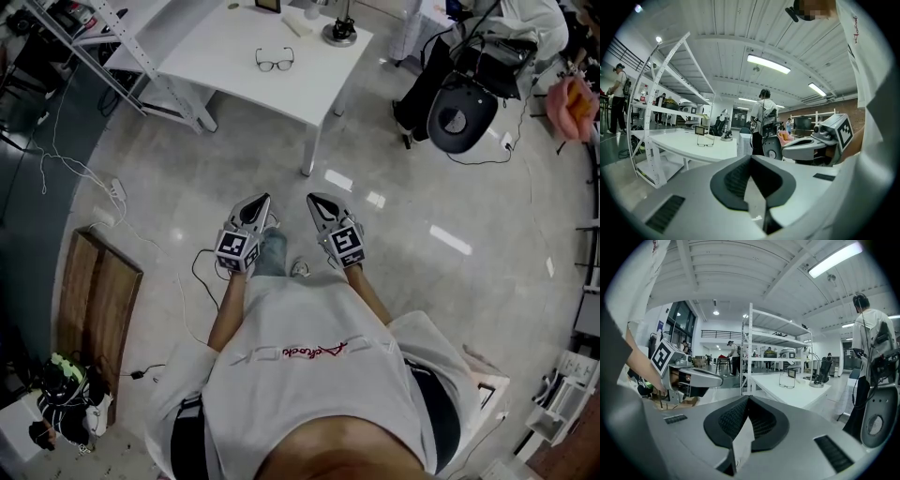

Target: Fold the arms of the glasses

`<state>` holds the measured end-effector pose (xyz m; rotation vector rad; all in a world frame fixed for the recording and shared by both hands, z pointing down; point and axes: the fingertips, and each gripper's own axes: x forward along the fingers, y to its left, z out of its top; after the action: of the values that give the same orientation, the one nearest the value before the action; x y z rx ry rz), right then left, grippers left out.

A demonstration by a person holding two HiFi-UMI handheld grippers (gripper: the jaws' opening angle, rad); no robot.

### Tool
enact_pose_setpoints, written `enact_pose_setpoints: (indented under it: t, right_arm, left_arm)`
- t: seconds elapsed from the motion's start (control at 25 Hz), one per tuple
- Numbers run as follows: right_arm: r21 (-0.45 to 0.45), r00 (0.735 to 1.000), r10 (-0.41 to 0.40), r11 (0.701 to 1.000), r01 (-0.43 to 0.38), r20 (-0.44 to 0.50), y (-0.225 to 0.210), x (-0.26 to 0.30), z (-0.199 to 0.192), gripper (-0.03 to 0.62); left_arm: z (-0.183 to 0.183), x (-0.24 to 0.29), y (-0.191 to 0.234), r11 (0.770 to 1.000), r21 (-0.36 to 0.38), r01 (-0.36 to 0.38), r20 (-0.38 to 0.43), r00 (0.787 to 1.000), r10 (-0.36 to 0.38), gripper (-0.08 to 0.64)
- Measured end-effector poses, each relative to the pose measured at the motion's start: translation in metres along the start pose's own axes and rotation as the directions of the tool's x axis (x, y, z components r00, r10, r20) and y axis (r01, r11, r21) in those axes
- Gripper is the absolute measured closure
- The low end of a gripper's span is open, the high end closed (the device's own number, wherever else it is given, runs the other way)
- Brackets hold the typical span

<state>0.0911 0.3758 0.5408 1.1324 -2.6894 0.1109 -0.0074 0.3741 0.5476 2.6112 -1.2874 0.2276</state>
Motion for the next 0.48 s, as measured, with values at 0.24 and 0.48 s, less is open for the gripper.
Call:
enact_pose_setpoints:
  t: [0.24, 0.48]
  right_arm:
    - [-0.023, 1.0, 0.002, 1.0, -0.002, 0.0, -0.025, 0.041, 0.012, 0.598]
    - [-0.051, 1.0, -0.011, 0.999, 0.011, 0.002, -0.062, 0.095, 0.035, 0.598]
  left_arm:
    - [0.01, 0.031, 0.038, 1.0, -0.016, 0.008, 0.014, 1.0, -0.008, 0.538]
    - [0.039, 0.073, 0.086, 0.999, -0.023, 0.03, 0.039, 0.999, -0.029, 0.538]
